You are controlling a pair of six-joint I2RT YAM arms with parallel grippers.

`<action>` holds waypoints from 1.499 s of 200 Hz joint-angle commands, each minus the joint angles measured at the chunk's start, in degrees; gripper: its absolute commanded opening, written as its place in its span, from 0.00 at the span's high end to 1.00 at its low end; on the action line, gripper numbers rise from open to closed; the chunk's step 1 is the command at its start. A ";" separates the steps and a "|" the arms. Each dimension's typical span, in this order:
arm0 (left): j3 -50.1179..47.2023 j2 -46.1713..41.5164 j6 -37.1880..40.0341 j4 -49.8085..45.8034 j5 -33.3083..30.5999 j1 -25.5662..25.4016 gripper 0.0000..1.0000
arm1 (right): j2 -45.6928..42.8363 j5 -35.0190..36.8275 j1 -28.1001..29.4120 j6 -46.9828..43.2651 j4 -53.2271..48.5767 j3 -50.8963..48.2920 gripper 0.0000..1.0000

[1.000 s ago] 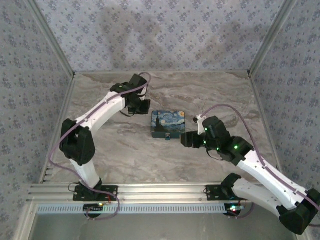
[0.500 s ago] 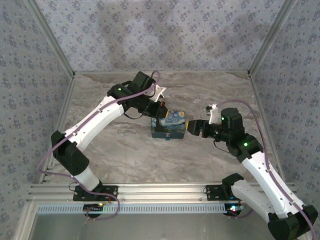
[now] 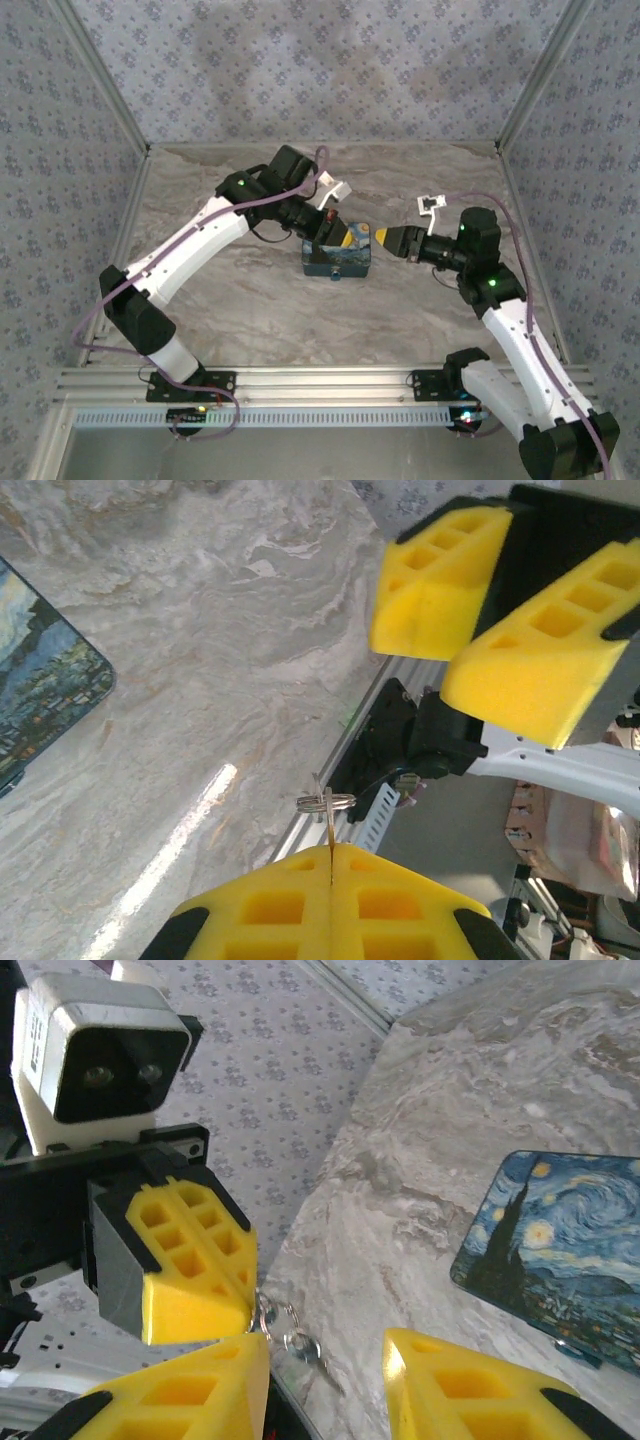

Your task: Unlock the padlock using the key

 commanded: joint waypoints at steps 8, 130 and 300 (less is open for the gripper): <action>1.27 -2.08 0.64 1.87 3.77 -0.87 1.00 | 0.85 -4.93 -0.14 2.75 7.88 0.01 0.65; 1.50 -2.44 -1.18 5.54 6.14 -2.11 1.00 | 3.17 -7.74 3.10 3.77 12.84 -1.30 0.63; 1.29 -3.21 -1.98 7.55 6.95 -2.23 1.00 | 3.21 -9.62 5.06 4.31 16.49 -1.56 1.00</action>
